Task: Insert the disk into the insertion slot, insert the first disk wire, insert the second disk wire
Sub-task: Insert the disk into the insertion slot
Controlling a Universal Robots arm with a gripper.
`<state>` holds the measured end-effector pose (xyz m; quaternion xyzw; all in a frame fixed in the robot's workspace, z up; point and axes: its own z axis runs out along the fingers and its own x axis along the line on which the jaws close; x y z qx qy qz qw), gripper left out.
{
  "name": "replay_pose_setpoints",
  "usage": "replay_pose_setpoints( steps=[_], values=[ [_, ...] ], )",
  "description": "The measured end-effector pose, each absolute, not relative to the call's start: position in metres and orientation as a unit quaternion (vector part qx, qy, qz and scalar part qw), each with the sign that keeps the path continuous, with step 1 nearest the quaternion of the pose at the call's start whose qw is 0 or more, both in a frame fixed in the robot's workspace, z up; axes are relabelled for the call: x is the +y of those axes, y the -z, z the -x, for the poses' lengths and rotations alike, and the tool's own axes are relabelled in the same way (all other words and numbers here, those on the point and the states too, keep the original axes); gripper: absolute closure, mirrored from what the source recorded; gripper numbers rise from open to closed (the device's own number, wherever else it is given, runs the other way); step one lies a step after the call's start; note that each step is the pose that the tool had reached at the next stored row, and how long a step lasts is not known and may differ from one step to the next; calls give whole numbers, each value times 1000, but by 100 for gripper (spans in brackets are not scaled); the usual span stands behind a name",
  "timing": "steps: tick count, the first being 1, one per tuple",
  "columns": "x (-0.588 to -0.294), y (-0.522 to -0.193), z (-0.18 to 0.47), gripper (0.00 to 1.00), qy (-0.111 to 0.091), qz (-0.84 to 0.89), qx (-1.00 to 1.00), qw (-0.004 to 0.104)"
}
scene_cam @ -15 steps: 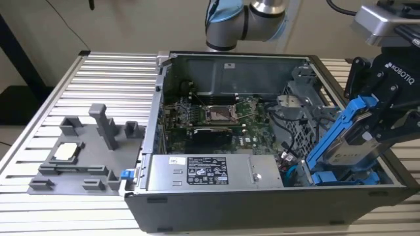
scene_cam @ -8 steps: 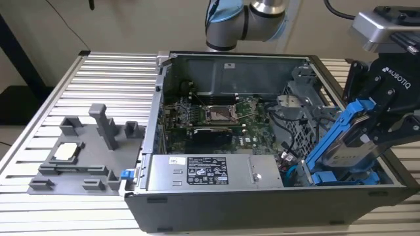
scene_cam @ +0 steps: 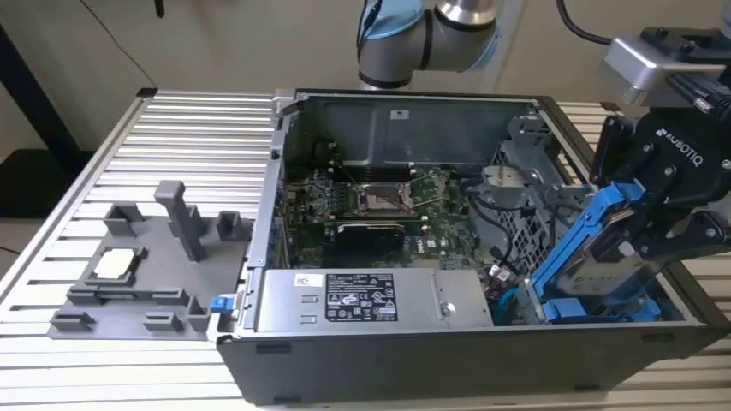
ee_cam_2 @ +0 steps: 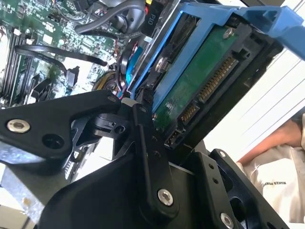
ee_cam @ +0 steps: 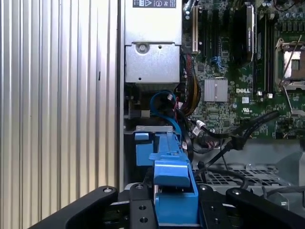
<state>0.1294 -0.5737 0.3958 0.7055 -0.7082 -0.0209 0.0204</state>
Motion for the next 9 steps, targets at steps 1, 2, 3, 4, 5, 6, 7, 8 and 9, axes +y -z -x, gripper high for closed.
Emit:
replay_pose_setpoints(
  steps=[1, 2, 3, 4, 5, 6, 7, 8, 9],
  values=[
    [-574, -394, -129, 67, 21, -705, -708, 21],
    [-574, -393, -129, 67, 21, -705, -708, 21],
    [-574, -391, -129, 67, 21, -705, -708, 21],
    [-574, -389, -129, 67, 21, -705, -708, 21],
    [-574, -388, -129, 67, 21, -705, -708, 21],
    [-574, -386, -129, 67, 21, -705, -708, 21],
    [-574, -384, -129, 67, 21, -705, -708, 21],
    [-574, -382, -129, 67, 22, -705, -708, 21],
    [-574, -381, -129, 67, 22, -705, -708, 21]
  ],
)
